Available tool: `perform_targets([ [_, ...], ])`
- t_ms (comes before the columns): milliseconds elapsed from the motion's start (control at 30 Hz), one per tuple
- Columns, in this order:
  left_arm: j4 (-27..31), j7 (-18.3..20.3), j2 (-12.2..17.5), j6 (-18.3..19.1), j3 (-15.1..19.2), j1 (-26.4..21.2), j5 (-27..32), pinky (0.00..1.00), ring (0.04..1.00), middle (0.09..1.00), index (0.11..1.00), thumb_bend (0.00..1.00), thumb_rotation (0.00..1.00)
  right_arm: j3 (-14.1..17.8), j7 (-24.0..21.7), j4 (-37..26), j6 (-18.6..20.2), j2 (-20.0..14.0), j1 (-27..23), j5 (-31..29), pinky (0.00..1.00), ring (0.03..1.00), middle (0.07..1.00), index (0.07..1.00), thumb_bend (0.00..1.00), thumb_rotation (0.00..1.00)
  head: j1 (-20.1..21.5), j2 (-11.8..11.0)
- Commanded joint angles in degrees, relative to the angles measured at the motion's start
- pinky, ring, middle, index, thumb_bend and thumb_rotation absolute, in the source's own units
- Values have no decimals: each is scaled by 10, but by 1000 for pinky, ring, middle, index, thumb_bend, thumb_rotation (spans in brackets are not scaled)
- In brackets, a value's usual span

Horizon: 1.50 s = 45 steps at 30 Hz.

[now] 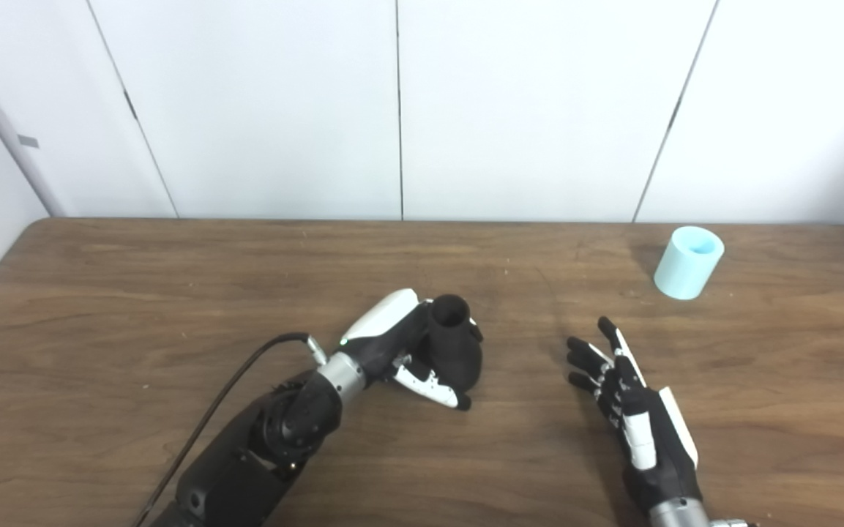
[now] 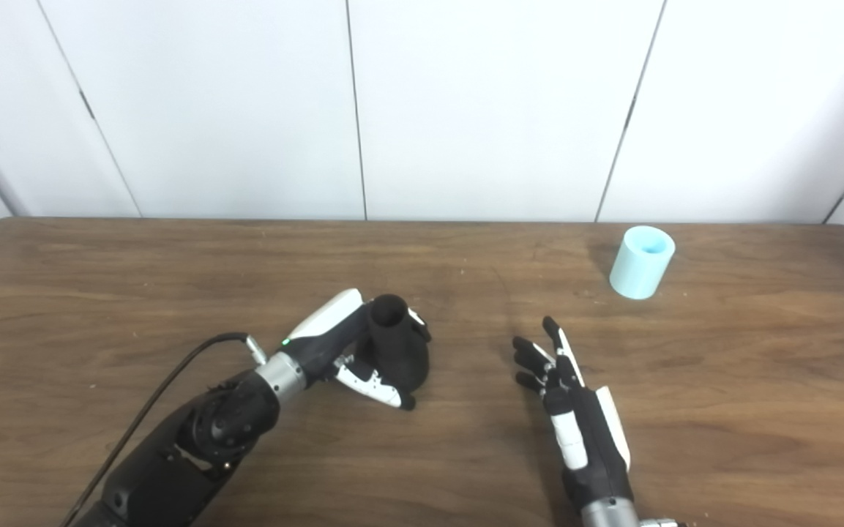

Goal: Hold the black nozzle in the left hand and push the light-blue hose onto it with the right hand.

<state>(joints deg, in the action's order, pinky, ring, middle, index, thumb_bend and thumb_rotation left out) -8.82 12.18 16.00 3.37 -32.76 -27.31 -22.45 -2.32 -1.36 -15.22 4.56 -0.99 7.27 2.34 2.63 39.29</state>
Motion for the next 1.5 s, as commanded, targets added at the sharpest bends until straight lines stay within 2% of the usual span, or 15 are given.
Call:
perform_targets([
  [0,-42,97,-4,15,-59,36,-16,869,815,746,486,512,70,-3,5,-29,-6,9,-9,3,827,872,859,1000,766,1000,1,0],
  [100,-49,112,-1,16,-69,23,-18,920,835,740,486,511,70,-5,6,-31,-3,10,-9,6,821,871,855,1000,763,1000,3,1],
  [167,-50,120,0,17,-75,18,-20,917,837,736,486,511,70,-5,6,-32,-2,11,-9,6,818,871,854,1000,760,1000,4,2],
  [400,-57,140,1,18,-92,-3,-30,655,739,692,485,512,69,-7,9,-36,3,12,-8,7,807,865,845,1000,765,1000,6,3],
  [600,-54,148,0,22,-92,2,-19,643,717,681,484,512,70,-5,10,-52,18,11,-8,5,808,865,842,1000,765,1000,6,5],
  [700,-50,148,1,24,-93,9,-18,656,719,682,484,512,70,4,8,-81,44,2,-12,-1,810,865,843,997,765,1000,8,6],
  [800,-51,149,4,22,-90,16,-12,600,693,677,484,513,70,28,11,-128,89,-17,-28,-1,790,842,831,909,770,1000,8,5],
  [900,-56,147,6,14,-86,20,-6,598,696,677,484,513,69,49,23,-157,126,-31,-58,29,737,797,797,876,737,1000,6,5],
  [1000,-63,143,5,7,-82,24,-1,590,694,675,484,513,70,59,31,-146,126,-59,-98,75,695,772,781,856,728,1000,3,4],
  [1067,-62,140,5,6,-78,26,2,586,694,673,483,513,70,66,30,-121,115,-93,-130,103,684,765,776,843,725,988,3,4],
  [1267,-60,136,2,8,-74,32,6,592,695,672,483,513,71,52,24,-81,112,-180,-194,207,685,761,782,820,805,844,2,3],
  [1367,-57,138,0,12,-73,34,8,590,692,671,483,513,72,51,19,-76,121,-204,-219,230,700,761,784,823,805,823,1,4],
  [1467,-52,142,0,16,-73,35,13,589,698,687,486,515,79,61,13,-80,136,-207,-237,223,699,768,784,822,800,821,0,5],
])
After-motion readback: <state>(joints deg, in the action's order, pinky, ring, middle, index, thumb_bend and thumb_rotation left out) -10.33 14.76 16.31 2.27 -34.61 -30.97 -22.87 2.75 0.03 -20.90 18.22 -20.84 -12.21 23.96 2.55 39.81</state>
